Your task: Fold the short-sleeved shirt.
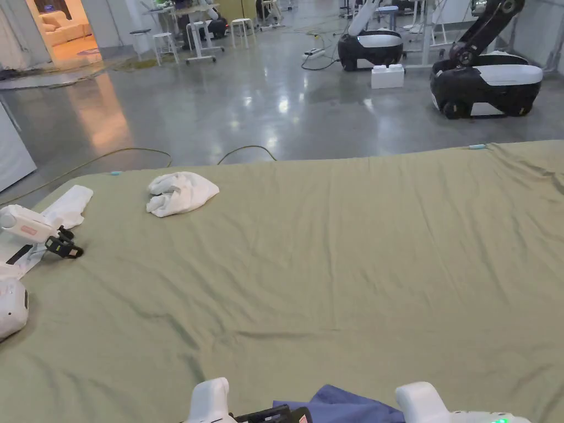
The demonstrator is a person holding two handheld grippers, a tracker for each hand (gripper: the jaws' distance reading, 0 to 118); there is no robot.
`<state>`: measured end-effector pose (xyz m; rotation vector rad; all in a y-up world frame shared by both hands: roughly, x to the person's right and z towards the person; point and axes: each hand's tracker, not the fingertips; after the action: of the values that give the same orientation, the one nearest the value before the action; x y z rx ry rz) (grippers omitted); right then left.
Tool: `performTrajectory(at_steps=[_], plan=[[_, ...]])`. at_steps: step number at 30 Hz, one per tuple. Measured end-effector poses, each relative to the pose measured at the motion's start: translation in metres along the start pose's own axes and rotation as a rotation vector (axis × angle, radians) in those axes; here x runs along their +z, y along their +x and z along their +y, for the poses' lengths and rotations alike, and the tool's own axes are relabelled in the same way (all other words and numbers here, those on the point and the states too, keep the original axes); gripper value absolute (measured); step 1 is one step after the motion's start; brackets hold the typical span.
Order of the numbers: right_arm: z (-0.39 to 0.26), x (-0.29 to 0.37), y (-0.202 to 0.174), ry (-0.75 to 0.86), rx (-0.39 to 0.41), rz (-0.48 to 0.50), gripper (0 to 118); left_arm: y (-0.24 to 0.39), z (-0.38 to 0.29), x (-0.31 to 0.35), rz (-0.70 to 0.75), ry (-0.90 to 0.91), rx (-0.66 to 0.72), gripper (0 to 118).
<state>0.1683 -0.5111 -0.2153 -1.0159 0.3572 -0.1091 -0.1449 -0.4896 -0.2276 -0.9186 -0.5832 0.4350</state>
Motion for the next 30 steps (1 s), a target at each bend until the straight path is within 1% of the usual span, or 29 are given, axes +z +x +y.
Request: performTrajectory(at_steps=[2, 3, 4, 5, 6, 7, 8, 9, 10, 11, 12, 13, 14, 15, 17, 18, 19, 21, 22, 24, 27, 29, 30], plan=[[-0.001, -0.043, 0.006, -0.23, 0.04, -0.119, 0, -0.012, -0.002, 0.0, 0.005, -0.011, 0.074, 98], [-0.004, -0.051, 0.009, -0.228, 0.038, -0.107, 0, -0.017, -0.003, -0.002, -0.012, -0.009, 0.109, 98], [0.0, -0.04, 0.008, -0.126, 0.009, -0.087, 0, -0.024, -0.006, -0.007, -0.042, -0.01, 0.146, 98], [0.003, -0.035, 0.005, -0.157, -0.017, -0.096, 0, -0.029, -0.008, -0.016, -0.066, -0.02, 0.184, 98], [0.002, -0.035, 0.001, -0.149, -0.001, -0.102, 0, -0.034, -0.009, -0.025, -0.072, -0.024, 0.215, 98], [-0.005, -0.033, -0.003, -0.132, 0.036, -0.122, 0, -0.039, -0.012, -0.038, -0.107, -0.052, 0.258, 98], [-0.009, -0.033, -0.005, -0.115, 0.049, -0.135, 0, -0.043, -0.016, -0.053, -0.148, -0.089, 0.307, 96], [-0.012, -0.032, -0.007, -0.1, 0.046, -0.143, 0, -0.046, -0.021, -0.066, -0.15, -0.131, 0.349, 94], [-0.014, -0.031, -0.008, -0.092, 0.038, -0.147, 0, -0.048, -0.027, -0.08, -0.128, -0.162, 0.366, 73], [-0.017, -0.031, -0.007, -0.084, 0.029, -0.149, 0, -0.047, -0.032, -0.087, -0.112, -0.154, 0.339, 39], [-0.017, -0.031, -0.006, -0.083, 0.023, -0.151, 0, -0.043, -0.038, -0.09, -0.1, -0.139, 0.326, 36], [-0.015, -0.03, -0.003, -0.082, 0.008, -0.138, 0, -0.042, -0.04, -0.088, -0.049, -0.105, 0.318, 36], [-0.012, -0.029, 0.001, -0.09, -0.012, -0.119, 0, -0.042, -0.038, -0.081, -0.106, -0.095, 0.38, 36], [-0.009, -0.022, 0.001, -0.105, -0.035, -0.085, 0, -0.043, -0.038, -0.078, -0.118, -0.102, 0.428, 36], [-0.002, -0.009, 0.009, -0.123, -0.107, -0.004, 0, -0.043, -0.033, -0.068, -0.121, -0.109, 0.423, 36], [-0.002, 0.001, 0.01, -0.089, -0.129, 0.029, 0, -0.047, -0.029, -0.059, -0.123, -0.085, 0.407, 36], [-0.005, 0.011, 0.012, -0.025, -0.132, 0.057, 0, -0.048, -0.023, -0.048, -0.123, -0.074, 0.393, 36], [-0.011, 0.029, 0.011, 0.077, -0.122, 0.042, 0, -0.059, -0.007, -0.019, -0.072, -0.031, 0.364, 36], [-0.015, 0.035, 0.012, 0.094, -0.141, 0.056, 0, -0.088, 0.003, -0.007, -0.05, -0.026, 0.362, 36], [-0.026, 0.046, 0.015, 0.1, -0.182, 0.098, 0, -0.119, 0.023, 0.035, 0.047, 0.01, 0.339, 36], [-0.045, 0.052, 0.021, 0.087, -0.191, 0.105, 0, -0.162, 0.05, 0.102, 0.277, 0.051, 0.276, 36], [-0.052, 0.051, 0.026, 0.072, -0.193, 0.101, 0, -0.19, 0.062, 0.125, 0.421, 0.037, 0.228, 36], [-0.054, 0.05, 0.028, 0.076, -0.209, 0.089, 0, -0.196, 0.066, 0.127, 0.497, 0.024, 0.214, 36]])
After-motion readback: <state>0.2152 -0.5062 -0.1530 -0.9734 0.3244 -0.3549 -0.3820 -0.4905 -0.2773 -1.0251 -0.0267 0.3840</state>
